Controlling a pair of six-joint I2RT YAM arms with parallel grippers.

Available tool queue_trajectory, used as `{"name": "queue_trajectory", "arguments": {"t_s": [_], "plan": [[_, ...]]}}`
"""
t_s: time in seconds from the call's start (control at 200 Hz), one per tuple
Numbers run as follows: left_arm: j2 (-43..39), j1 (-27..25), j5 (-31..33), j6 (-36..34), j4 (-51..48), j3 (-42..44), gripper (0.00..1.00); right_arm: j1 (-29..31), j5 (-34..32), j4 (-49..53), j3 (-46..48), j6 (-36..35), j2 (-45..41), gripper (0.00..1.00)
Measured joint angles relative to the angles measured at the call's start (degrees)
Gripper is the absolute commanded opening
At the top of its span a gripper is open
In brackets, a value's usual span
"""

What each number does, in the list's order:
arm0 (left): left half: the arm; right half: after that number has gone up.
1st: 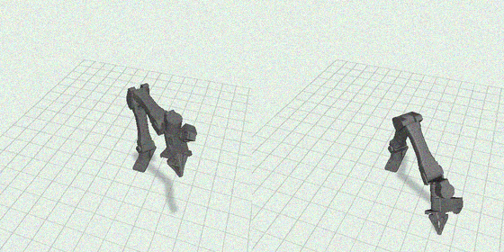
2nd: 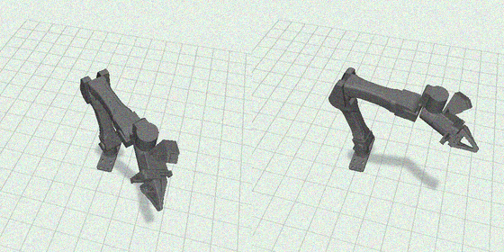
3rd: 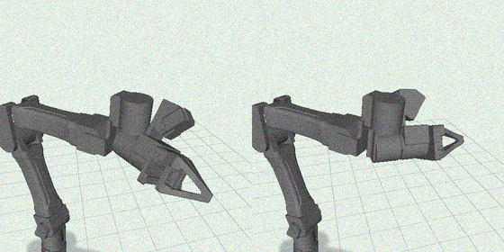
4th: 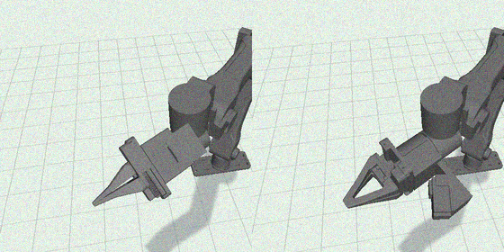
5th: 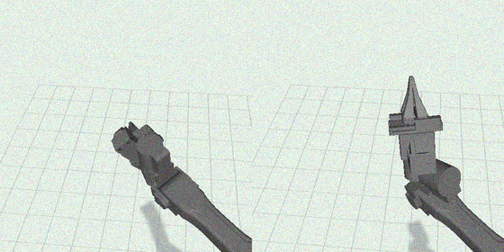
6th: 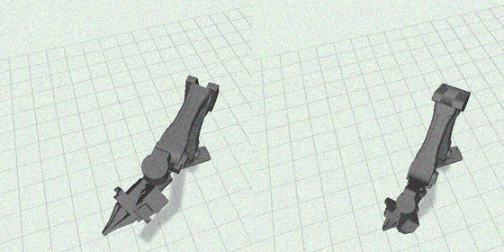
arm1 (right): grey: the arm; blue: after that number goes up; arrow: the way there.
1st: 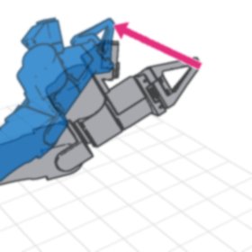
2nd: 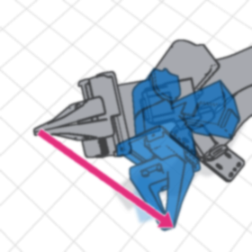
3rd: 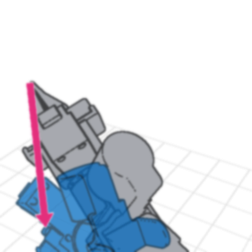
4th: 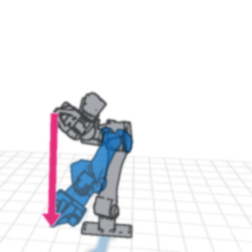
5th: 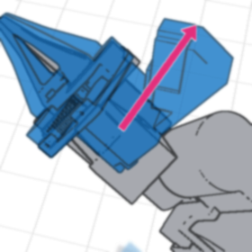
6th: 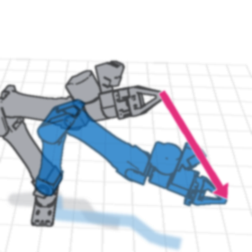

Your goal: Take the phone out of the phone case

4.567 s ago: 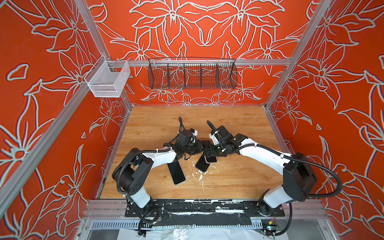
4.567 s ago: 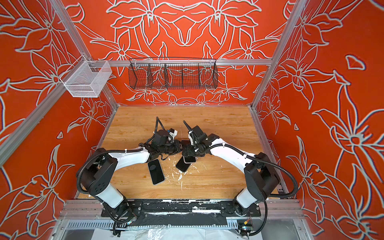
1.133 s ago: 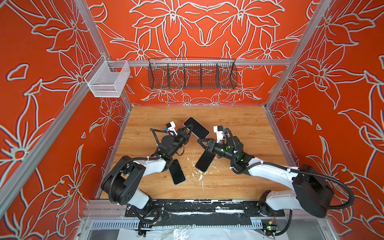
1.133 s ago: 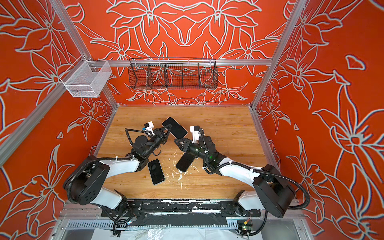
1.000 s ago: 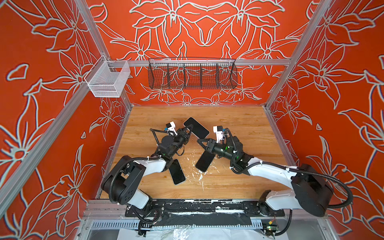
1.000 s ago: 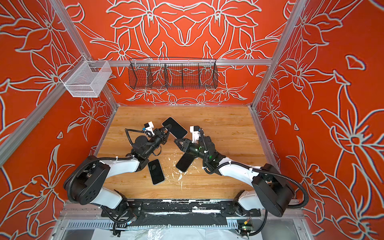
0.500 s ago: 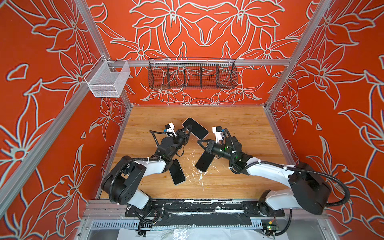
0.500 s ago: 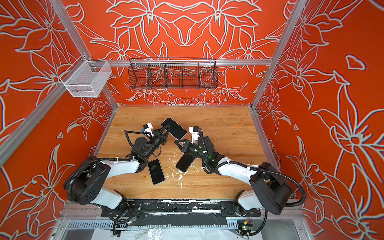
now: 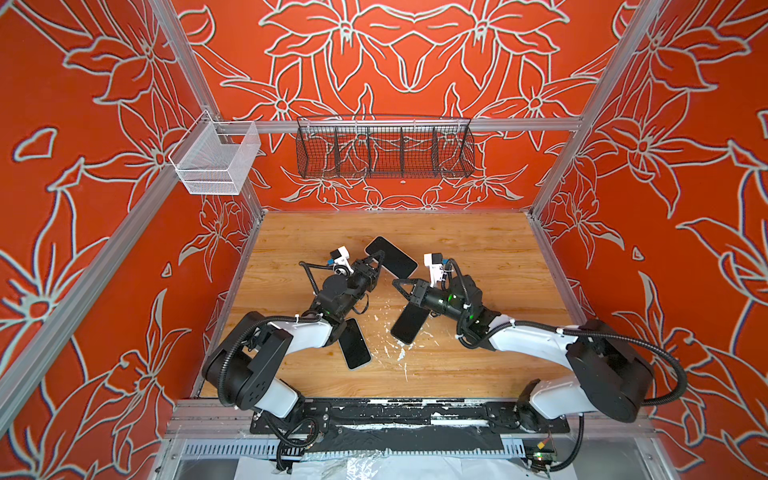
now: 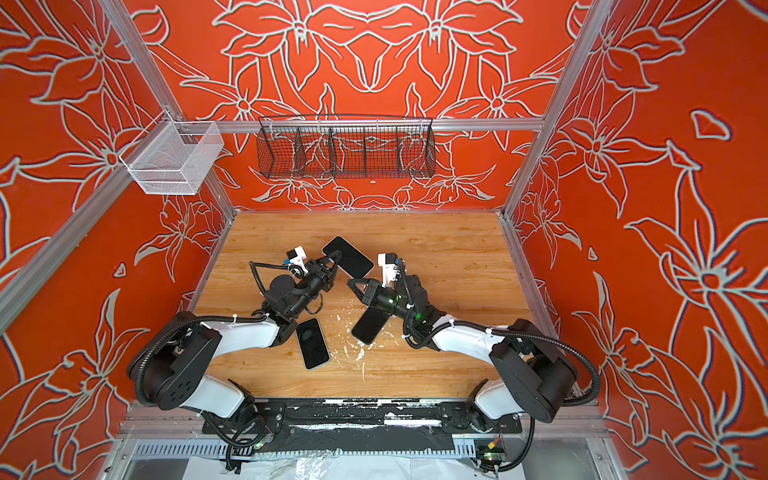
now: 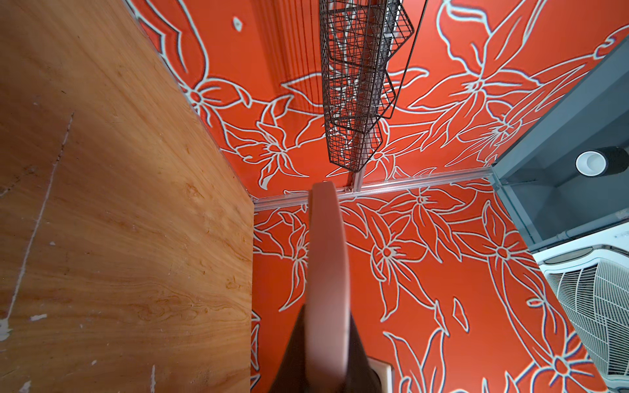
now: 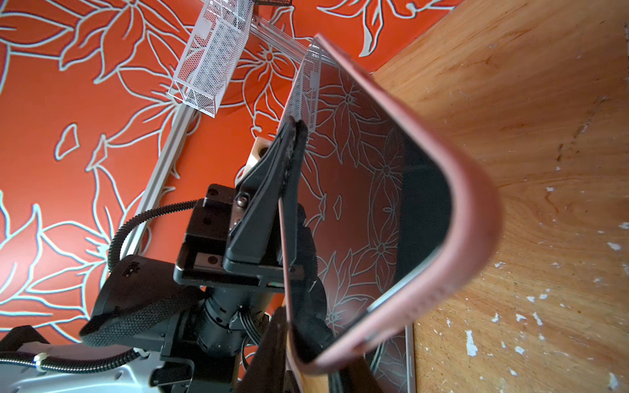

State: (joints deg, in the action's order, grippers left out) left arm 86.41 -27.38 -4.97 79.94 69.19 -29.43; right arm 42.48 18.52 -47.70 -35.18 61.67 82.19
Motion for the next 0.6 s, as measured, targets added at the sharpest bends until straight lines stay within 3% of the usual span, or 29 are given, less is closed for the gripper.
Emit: {"name": "queue_trajectory", "arguments": {"t_s": [0.601], "plan": [[0.0, 0.0, 0.92, 1.88, 2.71, 1.62, 0.0, -0.35, 0.87, -8.74, 1.38, 4.7, 2.97, 0.18]]}}
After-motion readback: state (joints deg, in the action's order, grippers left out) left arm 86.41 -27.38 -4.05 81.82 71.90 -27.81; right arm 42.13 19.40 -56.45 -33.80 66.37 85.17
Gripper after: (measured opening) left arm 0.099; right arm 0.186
